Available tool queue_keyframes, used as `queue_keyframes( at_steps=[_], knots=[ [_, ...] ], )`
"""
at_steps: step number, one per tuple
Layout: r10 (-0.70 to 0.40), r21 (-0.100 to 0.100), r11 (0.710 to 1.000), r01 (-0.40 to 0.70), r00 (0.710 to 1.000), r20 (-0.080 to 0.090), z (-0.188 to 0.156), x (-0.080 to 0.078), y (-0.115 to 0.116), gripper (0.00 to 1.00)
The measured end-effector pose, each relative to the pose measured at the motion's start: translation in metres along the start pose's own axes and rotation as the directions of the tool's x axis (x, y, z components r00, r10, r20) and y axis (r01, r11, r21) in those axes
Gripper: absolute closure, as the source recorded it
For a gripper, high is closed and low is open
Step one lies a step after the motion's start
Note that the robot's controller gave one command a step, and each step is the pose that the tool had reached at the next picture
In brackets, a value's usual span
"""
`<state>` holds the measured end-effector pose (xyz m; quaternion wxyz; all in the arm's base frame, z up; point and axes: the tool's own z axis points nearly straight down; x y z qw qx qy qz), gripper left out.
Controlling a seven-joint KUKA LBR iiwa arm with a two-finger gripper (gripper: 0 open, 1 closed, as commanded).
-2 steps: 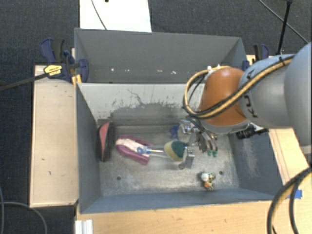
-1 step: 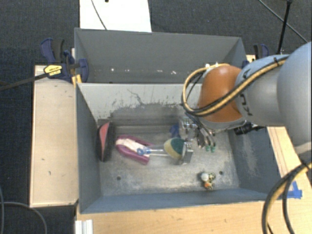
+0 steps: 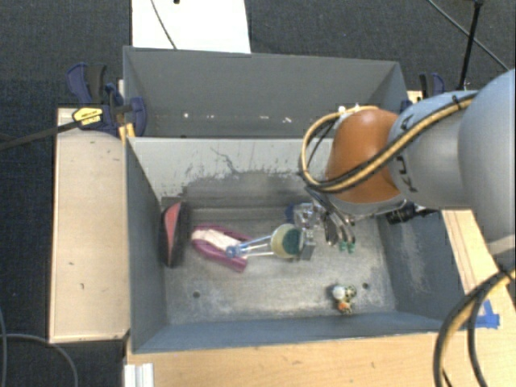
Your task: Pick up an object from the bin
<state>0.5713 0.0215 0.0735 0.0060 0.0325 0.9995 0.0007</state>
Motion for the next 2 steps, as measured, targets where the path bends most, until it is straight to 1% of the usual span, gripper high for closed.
queue_keyframes(
  at_steps=[1, 2],
  knots=[
    [-0.804, -0.004, 0.594, 0.804, 0.594, -0.003, -0.080, 0.031, -0.023, 1.00],
    [-0.984, -0.007, -0.176, 0.984, -0.176, 0.002, -0.172, 0.030, 0.003, 1.00]
  ],
)
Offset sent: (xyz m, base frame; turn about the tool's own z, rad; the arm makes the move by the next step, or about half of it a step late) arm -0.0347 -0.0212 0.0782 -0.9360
